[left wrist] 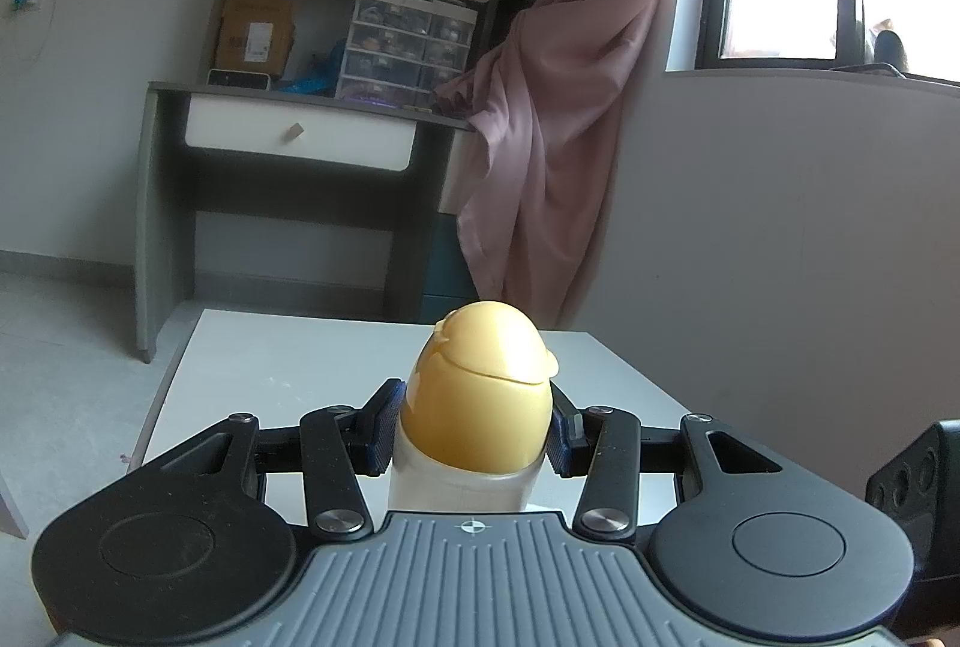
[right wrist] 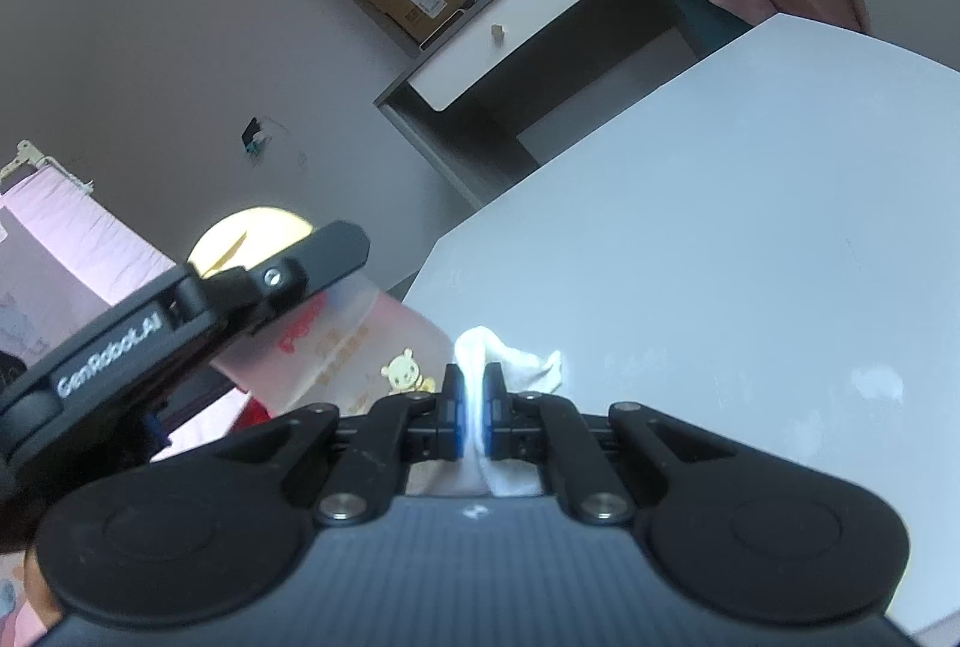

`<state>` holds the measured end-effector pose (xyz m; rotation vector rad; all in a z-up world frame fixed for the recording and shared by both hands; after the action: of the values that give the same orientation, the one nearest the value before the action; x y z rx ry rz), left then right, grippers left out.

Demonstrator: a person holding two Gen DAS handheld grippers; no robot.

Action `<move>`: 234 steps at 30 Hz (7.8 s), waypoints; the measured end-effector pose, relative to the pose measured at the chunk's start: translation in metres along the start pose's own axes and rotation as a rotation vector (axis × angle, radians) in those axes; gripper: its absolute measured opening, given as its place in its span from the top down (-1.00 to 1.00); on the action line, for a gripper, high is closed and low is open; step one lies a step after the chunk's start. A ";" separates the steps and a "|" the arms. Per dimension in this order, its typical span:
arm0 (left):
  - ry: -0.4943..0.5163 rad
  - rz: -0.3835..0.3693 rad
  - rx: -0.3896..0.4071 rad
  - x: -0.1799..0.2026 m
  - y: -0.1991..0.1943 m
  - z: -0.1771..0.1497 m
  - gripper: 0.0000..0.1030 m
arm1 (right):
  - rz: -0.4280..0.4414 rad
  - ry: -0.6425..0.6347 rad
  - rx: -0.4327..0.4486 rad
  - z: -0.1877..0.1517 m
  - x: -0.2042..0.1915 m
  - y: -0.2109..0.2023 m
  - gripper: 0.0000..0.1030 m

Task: Clean container
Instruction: 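Rub the tissue along the bottle's side below the cap with the right gripper, then wipe the tissue across the bottle's printed side with the right gripper, then rub the tissue over the bear print again with the right gripper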

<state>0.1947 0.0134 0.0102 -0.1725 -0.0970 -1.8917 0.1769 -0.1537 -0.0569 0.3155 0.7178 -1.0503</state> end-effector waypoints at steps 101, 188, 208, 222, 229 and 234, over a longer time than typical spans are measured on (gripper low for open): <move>-0.002 0.004 -0.008 0.013 0.004 0.000 0.07 | 0.206 -0.083 0.055 0.016 -0.043 -0.036 0.89; -0.004 0.009 -0.006 0.007 0.002 -0.001 0.06 | 0.124 -0.030 -0.008 0.005 -0.009 -0.022 0.88; -0.004 0.006 -0.008 0.005 0.002 -0.002 0.06 | 0.147 -0.048 0.057 0.022 -0.018 -0.022 0.89; -0.003 0.005 -0.008 0.004 0.001 -0.001 0.06 | 0.081 -0.048 -0.006 0.007 -0.008 -0.015 0.89; -0.003 0.004 -0.008 0.003 0.001 -0.001 0.06 | 0.085 -0.044 0.001 0.008 -0.010 -0.017 0.89; -0.002 0.004 -0.009 0.003 0.001 -0.001 0.06 | 0.110 -0.056 0.032 0.016 -0.018 -0.020 0.89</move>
<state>0.1950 0.0099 0.0100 -0.1807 -0.0902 -1.8883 0.1600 -0.1600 -0.0309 0.3476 0.6273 -0.9634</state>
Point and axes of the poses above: each gripper's, at about its wrist camera, not at the fingertips, and y roughly the way its jaws point, x to its right, z to its top, the point moved 5 cm from there along y, roughly the way its jaws point, and after that the axes turned 14 degrees about x, right-handed, at the moved point
